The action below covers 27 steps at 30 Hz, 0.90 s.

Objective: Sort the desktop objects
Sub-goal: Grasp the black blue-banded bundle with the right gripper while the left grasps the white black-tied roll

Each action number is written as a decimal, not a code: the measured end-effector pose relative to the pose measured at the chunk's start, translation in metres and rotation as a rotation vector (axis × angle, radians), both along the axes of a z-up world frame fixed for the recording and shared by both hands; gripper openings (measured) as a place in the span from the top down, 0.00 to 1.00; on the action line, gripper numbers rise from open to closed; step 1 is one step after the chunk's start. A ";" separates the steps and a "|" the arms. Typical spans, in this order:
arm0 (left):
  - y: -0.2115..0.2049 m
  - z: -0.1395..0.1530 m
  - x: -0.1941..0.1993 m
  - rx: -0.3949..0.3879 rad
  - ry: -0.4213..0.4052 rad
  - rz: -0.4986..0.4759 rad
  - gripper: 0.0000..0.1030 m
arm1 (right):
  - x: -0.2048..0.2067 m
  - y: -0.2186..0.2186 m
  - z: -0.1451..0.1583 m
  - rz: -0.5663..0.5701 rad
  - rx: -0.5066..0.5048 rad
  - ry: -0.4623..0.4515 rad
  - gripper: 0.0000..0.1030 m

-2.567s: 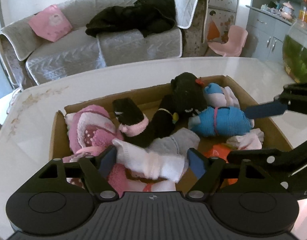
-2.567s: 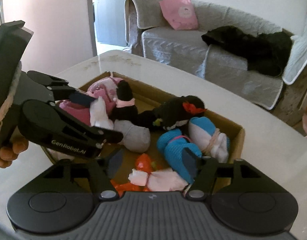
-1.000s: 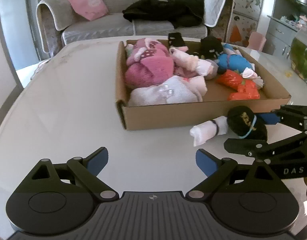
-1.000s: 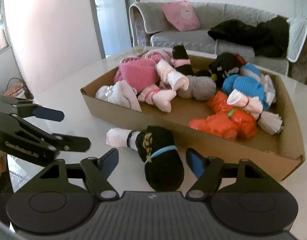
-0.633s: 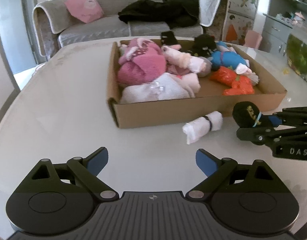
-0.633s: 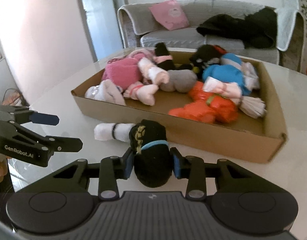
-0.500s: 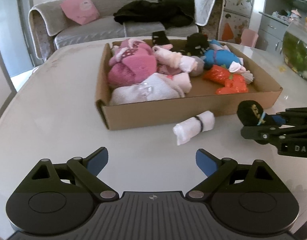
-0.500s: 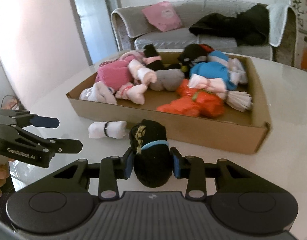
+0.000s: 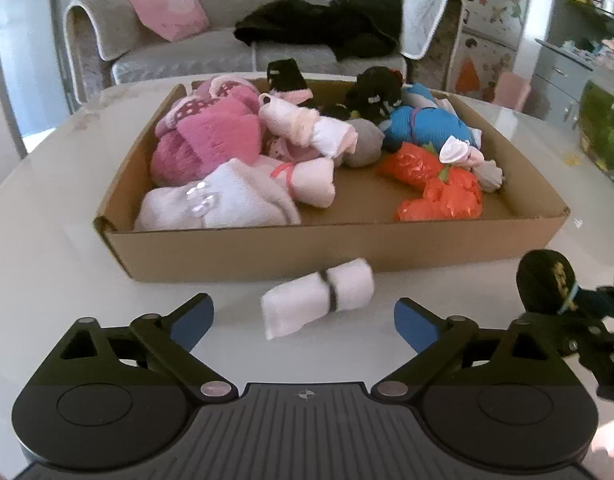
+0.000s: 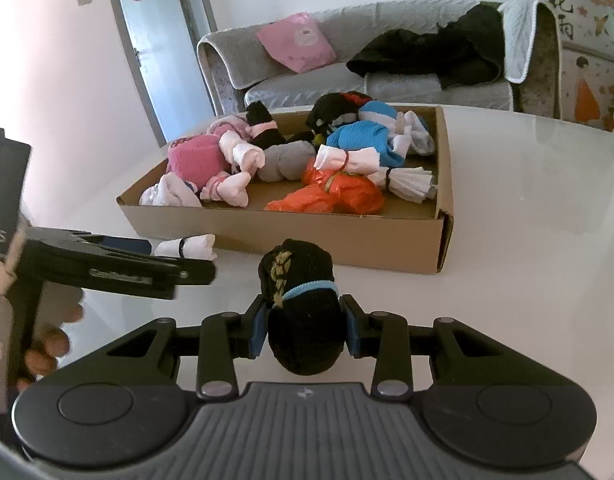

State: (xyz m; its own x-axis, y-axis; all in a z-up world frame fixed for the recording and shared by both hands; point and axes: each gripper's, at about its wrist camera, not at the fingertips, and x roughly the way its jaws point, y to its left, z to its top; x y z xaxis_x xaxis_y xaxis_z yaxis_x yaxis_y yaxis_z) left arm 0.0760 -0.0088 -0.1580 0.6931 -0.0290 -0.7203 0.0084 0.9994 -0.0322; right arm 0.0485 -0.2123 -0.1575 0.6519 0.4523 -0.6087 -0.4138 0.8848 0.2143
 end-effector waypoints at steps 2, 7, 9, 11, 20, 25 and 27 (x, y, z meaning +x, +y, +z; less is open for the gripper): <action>-0.005 -0.002 0.003 0.011 -0.011 0.037 0.02 | 0.002 -0.002 0.000 0.005 0.001 -0.001 0.66; -0.009 -0.004 0.012 0.033 -0.023 0.097 0.03 | 0.006 -0.006 -0.001 0.006 0.011 -0.004 0.66; -0.010 -0.004 0.015 0.042 -0.027 0.108 0.05 | 0.005 -0.008 0.000 0.006 0.018 -0.005 0.66; -0.010 -0.002 0.013 0.041 -0.033 0.110 0.16 | 0.004 -0.011 0.002 0.003 0.026 -0.009 0.66; -0.007 0.004 0.001 0.018 -0.038 0.072 0.43 | 0.000 -0.013 0.004 0.000 0.030 -0.019 0.66; 0.008 0.008 -0.010 -0.018 -0.027 0.057 0.44 | -0.004 -0.012 0.005 -0.002 0.036 -0.019 0.66; 0.013 0.011 -0.017 -0.014 -0.034 0.052 0.44 | -0.007 -0.013 0.006 -0.004 0.041 -0.022 0.66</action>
State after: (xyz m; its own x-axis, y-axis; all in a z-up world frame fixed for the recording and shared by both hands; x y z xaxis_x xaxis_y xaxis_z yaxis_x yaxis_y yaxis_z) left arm 0.0590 0.0040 -0.1472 0.7182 -0.0023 -0.6958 -0.0419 0.9980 -0.0465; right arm 0.0410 -0.2249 -0.1519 0.6669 0.4741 -0.5749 -0.4154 0.8770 0.2414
